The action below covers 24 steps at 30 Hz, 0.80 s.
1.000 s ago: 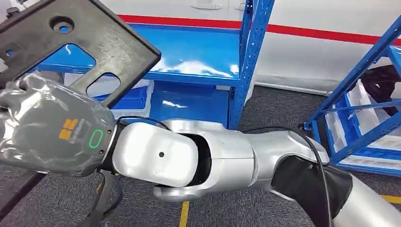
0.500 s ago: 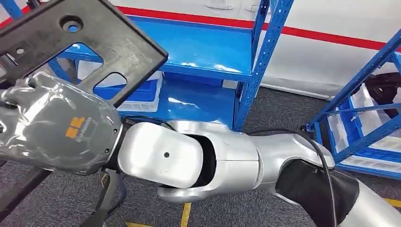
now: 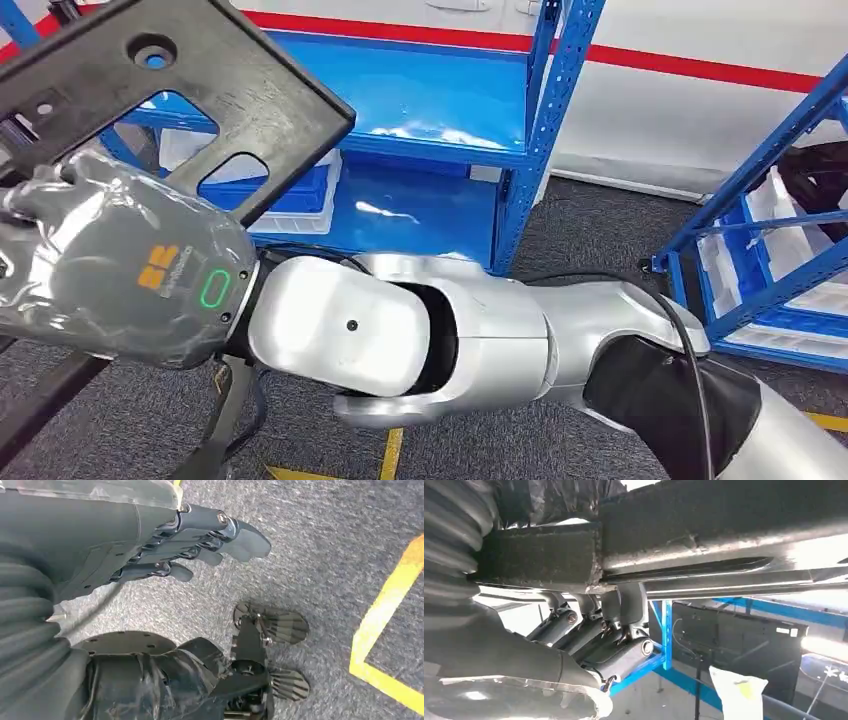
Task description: Take the parts from the cabinet and place them on the table.
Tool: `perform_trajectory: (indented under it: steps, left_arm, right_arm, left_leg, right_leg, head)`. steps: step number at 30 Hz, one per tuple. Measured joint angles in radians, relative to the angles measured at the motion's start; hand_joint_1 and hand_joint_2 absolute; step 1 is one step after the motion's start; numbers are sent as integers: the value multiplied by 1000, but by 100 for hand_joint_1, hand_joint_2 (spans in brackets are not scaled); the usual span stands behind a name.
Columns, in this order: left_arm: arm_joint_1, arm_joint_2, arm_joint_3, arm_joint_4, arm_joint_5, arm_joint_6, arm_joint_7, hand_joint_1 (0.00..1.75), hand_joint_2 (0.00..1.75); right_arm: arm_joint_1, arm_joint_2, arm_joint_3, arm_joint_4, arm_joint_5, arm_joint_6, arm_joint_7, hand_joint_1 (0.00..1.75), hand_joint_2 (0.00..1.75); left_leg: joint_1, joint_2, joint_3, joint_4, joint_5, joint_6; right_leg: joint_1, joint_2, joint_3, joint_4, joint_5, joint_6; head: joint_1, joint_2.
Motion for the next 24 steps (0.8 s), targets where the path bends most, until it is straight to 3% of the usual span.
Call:
perform_trajectory:
  steps: [22,24]
  left_arm:
    - [1,1,0,0,-5,0,6,0,175]
    - [1,5,0,1,-5,0,6,0,175]
  right_arm:
    - [1,0,0,0,4,-2,2,175,175]
    - [1,1,0,0,15,-6,4,175,175]
  left_leg:
    - [-3,0,1,-2,2,-3]
    - [-8,-1,-1,4,-2,10]
  right_leg:
    - [-4,-1,2,-1,1,-1]
    - [-10,-1,3,-7,4,6]
  head:
    - [0,0]
    - [0,0]
